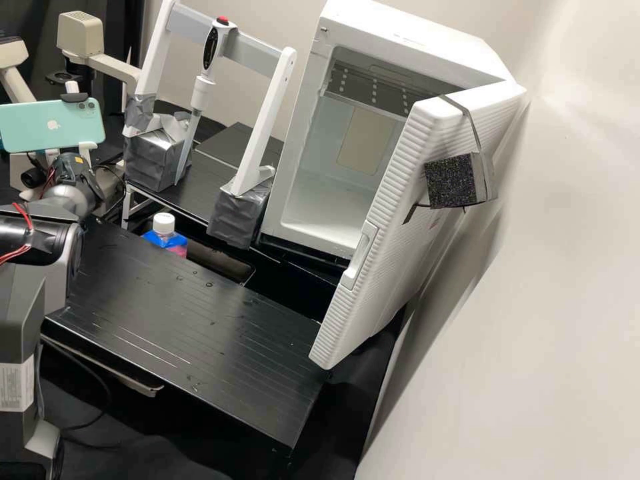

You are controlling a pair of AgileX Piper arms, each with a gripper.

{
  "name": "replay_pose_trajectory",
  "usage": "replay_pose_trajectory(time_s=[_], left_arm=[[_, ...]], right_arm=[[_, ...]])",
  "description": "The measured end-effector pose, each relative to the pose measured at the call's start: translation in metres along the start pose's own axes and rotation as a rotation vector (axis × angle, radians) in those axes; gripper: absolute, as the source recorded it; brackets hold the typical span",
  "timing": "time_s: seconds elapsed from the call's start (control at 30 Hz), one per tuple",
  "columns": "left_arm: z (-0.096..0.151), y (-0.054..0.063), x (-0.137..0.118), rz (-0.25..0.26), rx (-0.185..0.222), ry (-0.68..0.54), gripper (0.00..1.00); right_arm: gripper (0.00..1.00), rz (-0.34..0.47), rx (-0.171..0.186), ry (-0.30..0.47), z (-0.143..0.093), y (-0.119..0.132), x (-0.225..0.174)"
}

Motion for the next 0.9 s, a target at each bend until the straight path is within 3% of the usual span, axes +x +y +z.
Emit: replay_pose_trajectory(time_s=[0.1, 0.3, 0.9], left_arm=[[0.0, 0.0, 0.0, 0.0, 0.0, 0.0, 1.0], [0.0, 0.0, 0.0, 0.0, 0.0, 0.0, 1.0], [0.0, 0.0, 0.0, 0.0, 0.0, 0.0, 1.0]], right_arm=[[0.0, 0.0, -0.018, -0.001, 0.003, 0.003, 0.018], [0.0, -0.014, -0.003, -0.025, 0.009, -0.004, 0.046], [0.0, -0.011, -0.01, -0.125, 0.028, -0.016, 0.107]])
